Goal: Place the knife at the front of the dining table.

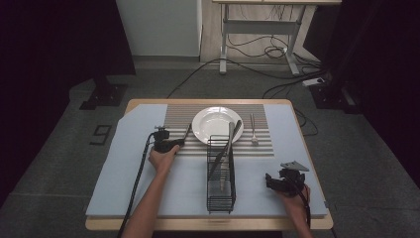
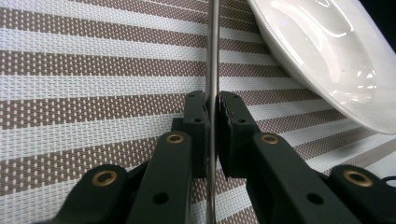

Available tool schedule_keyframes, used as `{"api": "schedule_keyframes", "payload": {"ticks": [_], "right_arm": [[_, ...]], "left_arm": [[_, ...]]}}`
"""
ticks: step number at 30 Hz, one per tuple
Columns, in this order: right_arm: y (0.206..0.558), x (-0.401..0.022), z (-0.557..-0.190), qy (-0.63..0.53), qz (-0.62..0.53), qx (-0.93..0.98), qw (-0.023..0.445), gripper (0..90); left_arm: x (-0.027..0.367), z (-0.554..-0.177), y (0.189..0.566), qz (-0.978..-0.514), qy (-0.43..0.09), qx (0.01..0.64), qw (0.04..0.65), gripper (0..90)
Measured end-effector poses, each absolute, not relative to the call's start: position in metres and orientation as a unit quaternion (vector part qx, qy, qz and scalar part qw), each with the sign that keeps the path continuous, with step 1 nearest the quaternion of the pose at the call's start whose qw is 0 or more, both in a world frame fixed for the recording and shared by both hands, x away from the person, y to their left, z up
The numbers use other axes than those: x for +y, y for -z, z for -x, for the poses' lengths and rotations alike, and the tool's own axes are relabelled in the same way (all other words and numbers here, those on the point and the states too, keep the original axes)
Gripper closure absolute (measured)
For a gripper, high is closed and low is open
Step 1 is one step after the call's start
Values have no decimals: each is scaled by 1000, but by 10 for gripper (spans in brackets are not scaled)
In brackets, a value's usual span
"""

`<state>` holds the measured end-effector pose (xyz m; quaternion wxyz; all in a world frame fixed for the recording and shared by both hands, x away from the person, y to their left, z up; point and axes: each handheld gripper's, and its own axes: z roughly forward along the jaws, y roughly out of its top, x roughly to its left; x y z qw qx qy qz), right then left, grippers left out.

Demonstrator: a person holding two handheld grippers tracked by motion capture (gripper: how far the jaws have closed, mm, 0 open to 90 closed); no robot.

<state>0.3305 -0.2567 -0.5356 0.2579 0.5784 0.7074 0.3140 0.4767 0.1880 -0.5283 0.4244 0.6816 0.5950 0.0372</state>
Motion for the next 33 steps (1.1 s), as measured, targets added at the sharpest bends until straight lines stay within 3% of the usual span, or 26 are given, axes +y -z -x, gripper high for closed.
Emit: {"api": "schedule_keyframes", "payload": {"ticks": [6, 23, 29, 33], "right_arm": [[536, -257, -330, -314, -578, 708, 258, 119], [536, -257, -331, -314, -578, 708, 259, 119], [536, -257, -331, -314, -578, 707, 259, 119], [536, -257, -331, -314, -578, 707, 259, 119]], "left_arm": [[185, -477, 525, -689, -38, 590, 420, 722], [193, -471, 523, -708, -45, 569, 416, 659], [183, -470, 521, -734, -62, 543, 403, 582], [172, -470, 519, -759, -102, 523, 373, 584]]}}
